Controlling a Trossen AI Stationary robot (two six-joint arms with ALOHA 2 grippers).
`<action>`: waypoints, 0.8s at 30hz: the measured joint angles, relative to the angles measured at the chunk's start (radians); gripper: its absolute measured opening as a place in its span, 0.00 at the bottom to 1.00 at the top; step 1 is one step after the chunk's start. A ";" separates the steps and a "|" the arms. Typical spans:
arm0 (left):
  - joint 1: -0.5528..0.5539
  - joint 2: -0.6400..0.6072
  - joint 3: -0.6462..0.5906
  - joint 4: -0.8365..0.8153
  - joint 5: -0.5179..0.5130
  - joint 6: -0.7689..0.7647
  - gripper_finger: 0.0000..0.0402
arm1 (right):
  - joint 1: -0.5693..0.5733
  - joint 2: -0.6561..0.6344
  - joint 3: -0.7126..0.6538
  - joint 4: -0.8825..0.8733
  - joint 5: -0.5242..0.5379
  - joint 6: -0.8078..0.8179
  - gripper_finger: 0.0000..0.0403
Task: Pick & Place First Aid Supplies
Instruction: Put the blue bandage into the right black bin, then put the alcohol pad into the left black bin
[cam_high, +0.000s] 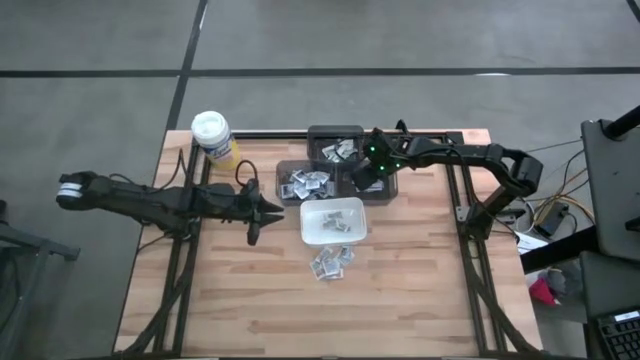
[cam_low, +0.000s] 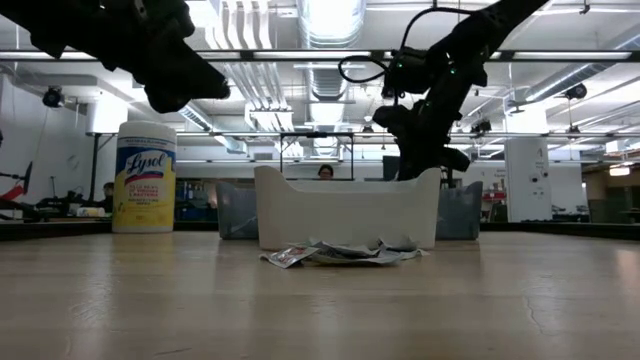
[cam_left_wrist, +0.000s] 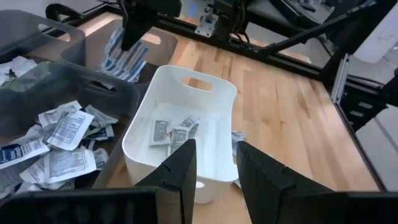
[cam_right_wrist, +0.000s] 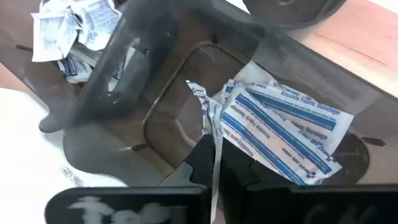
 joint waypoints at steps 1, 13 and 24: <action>0.000 0.000 0.000 0.000 0.000 0.008 0.27 | 0.000 0.002 0.000 -0.005 0.000 0.000 0.02; 0.000 0.000 0.000 0.000 0.000 0.059 0.27 | 0.000 0.004 -0.028 -0.015 0.002 0.000 0.16; 0.000 0.001 0.000 0.000 0.000 0.056 0.27 | 0.001 -0.047 0.059 -0.109 0.003 -0.135 0.27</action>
